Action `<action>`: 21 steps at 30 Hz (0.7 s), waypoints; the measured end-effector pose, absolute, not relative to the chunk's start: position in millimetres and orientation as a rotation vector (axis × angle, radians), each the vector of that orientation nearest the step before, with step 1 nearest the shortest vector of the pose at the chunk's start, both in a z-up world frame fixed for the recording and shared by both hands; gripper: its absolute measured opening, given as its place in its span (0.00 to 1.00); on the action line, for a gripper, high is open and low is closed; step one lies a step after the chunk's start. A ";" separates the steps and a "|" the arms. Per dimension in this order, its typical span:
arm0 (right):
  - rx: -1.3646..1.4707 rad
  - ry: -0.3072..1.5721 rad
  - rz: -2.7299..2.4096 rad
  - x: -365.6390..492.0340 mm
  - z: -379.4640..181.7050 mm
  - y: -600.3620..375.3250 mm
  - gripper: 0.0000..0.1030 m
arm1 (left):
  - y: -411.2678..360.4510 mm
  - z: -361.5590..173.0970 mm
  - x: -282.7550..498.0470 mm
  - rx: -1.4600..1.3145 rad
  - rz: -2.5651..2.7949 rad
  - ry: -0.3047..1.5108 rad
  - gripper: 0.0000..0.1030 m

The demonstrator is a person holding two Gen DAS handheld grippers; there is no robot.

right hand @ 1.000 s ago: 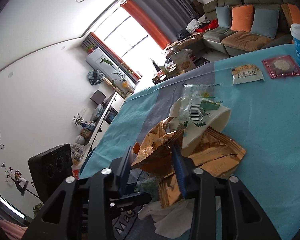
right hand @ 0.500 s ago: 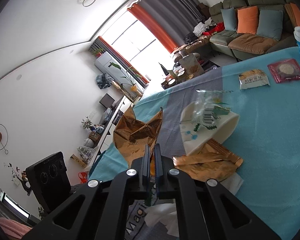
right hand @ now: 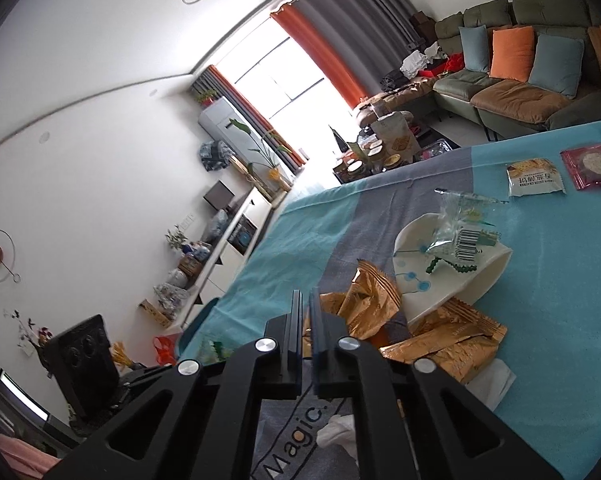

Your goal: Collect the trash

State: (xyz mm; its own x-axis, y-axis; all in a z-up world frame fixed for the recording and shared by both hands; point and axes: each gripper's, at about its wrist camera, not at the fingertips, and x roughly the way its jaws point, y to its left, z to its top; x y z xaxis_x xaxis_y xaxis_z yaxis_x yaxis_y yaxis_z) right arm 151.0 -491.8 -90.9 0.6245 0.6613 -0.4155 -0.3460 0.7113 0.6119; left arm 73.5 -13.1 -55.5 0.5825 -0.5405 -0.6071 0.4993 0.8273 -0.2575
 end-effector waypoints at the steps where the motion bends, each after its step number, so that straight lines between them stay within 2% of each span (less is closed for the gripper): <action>1: 0.504 0.680 0.581 152.7 -91.2 -490.9 0.20 | -9.1 -55.2 67.9 -0.067 -0.598 0.730 0.24; 3: 0.458 0.695 0.518 159.4 -92.4 -488.8 0.38 | -2.4 -56.2 64.3 -0.082 -0.581 0.733 0.24; 4: 0.448 0.710 0.502 162.4 -95.2 -487.8 0.39 | 1.4 -56.8 64.1 -0.090 -0.575 0.736 0.24; 10: 0.401 0.793 0.461 179.1 -114.5 -479.7 0.38 | 13.1 -60.1 67.3 -0.114 -0.553 0.744 0.24; 21: 0.417 0.796 0.404 175.6 -123.4 -493.3 0.37 | 13.7 -65.6 71.2 -0.132 -0.540 0.759 0.25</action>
State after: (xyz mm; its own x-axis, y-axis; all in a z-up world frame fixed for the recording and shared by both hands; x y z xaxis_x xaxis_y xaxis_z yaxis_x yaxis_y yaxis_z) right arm 175.6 -493.3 -123.4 0.6326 0.4949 -0.5957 -0.1892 0.8447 0.5007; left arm 71.2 13.7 -65.6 0.5969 -0.5105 -0.6189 0.4174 0.8564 -0.3039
